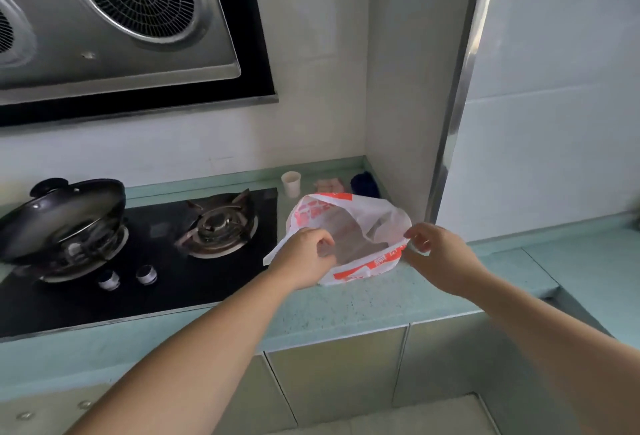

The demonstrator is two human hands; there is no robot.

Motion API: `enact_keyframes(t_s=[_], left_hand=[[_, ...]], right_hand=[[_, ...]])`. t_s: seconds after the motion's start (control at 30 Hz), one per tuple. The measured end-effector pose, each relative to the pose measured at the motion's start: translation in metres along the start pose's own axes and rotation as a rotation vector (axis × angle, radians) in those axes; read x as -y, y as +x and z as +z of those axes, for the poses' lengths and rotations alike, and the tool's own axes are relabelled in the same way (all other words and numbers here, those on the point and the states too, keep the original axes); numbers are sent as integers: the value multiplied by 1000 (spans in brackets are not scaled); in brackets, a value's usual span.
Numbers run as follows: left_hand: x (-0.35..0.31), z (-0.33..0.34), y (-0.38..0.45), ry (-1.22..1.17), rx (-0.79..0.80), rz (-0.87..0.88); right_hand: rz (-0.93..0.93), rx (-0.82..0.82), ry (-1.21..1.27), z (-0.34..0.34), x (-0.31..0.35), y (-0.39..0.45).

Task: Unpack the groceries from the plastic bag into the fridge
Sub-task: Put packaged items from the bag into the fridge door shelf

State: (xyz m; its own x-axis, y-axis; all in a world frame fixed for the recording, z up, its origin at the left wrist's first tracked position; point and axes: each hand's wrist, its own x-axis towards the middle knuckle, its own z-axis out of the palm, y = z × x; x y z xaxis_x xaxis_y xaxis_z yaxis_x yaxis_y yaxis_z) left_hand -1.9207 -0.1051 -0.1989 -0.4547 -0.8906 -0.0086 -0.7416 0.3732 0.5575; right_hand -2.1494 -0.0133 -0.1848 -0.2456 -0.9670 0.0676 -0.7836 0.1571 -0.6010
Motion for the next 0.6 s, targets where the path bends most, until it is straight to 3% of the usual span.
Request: enact_keyframes(t_s=[0.37, 0.6], left_hand=[[34, 47, 112, 26, 68, -80], [66, 91, 187, -48, 209, 26]], right_hand=[[-2, 234, -6, 44, -36, 143], [71, 423, -219, 102, -60, 192]])
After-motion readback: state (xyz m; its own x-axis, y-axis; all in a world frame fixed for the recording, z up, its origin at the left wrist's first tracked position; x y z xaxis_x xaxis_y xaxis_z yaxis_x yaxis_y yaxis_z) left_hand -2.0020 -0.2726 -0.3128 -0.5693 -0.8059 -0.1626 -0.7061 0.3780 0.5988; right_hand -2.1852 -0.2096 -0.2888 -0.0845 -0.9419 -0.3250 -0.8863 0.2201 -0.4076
